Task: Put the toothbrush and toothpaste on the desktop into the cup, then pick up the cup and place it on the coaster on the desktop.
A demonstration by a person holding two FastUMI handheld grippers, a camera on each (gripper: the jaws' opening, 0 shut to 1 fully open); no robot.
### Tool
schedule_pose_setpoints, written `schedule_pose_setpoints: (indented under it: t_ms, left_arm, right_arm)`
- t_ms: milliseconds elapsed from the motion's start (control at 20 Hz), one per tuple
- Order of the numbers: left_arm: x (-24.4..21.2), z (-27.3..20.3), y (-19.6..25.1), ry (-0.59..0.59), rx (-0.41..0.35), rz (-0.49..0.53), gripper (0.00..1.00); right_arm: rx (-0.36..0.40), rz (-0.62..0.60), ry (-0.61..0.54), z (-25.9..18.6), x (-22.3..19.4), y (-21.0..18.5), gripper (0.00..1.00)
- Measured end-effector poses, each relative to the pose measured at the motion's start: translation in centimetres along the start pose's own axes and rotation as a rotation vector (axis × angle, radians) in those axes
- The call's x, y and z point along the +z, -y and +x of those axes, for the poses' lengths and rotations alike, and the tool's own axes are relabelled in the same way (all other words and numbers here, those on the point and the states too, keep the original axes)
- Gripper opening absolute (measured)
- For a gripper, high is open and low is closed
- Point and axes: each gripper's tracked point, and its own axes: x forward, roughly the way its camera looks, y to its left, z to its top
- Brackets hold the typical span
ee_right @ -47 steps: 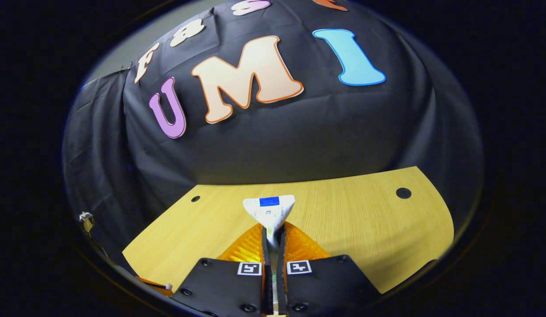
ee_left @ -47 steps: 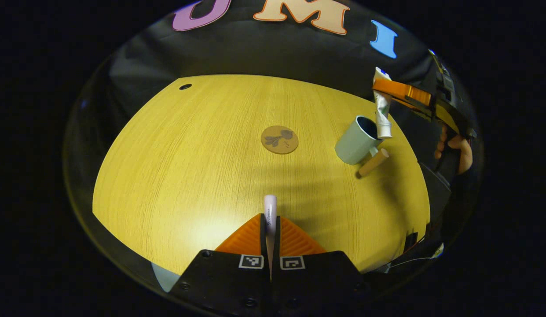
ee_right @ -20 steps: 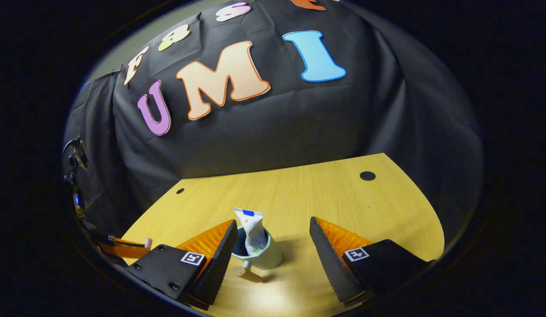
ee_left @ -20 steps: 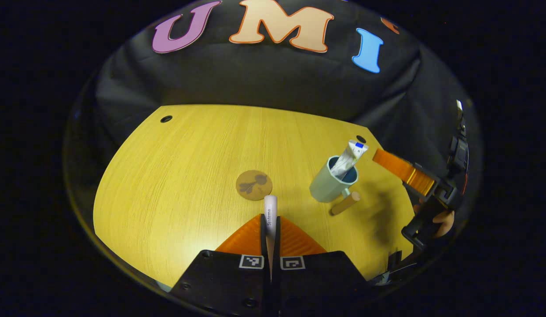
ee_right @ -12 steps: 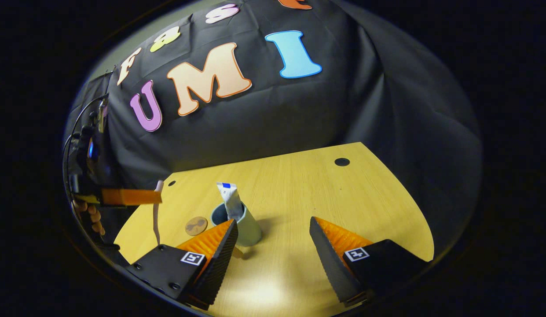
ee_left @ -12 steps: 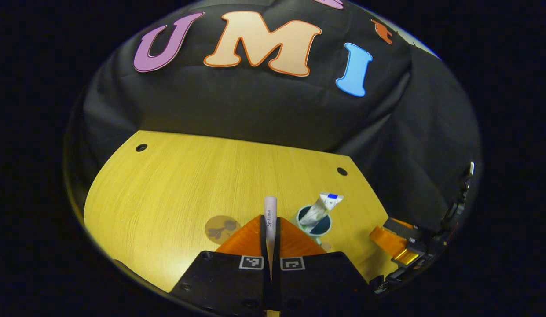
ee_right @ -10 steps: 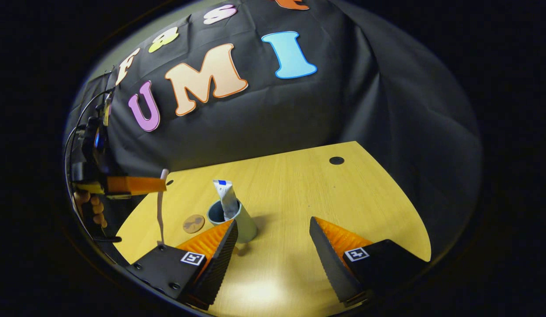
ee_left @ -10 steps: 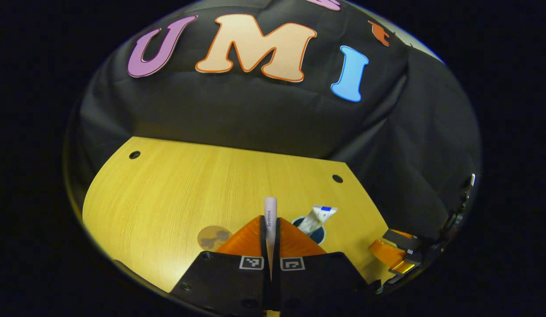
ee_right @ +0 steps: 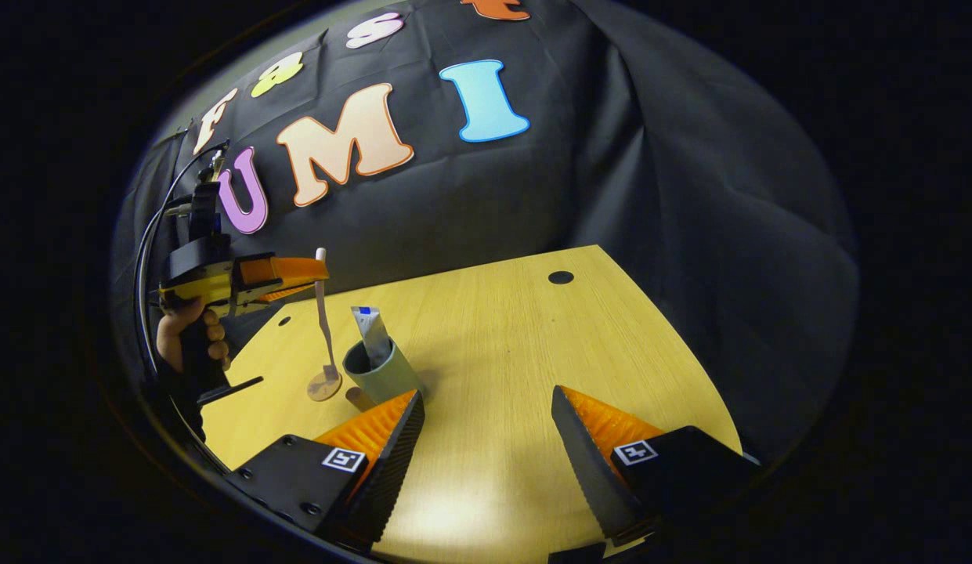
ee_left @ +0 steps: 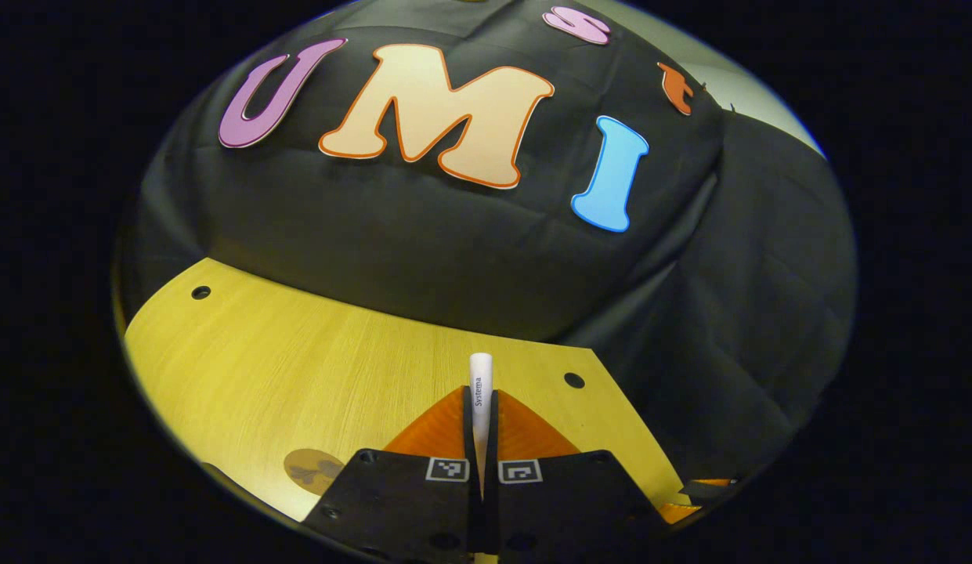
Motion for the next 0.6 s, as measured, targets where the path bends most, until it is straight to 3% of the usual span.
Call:
schedule_pose_setpoints:
  t_ms: [300,600]
  left_arm:
    - [0.6,1.3,0.0,0.102,0.028,-0.001,0.0]
    - [-2.7,0.7,0.4,0.081,0.039,0.052,0.0]
  right_arm:
    - [-0.022,0.009,-0.017,-0.4,-0.3,1.3,0.95]
    - [-0.015,-0.009,-0.036,-0.4,-0.4,1.7,0.99]
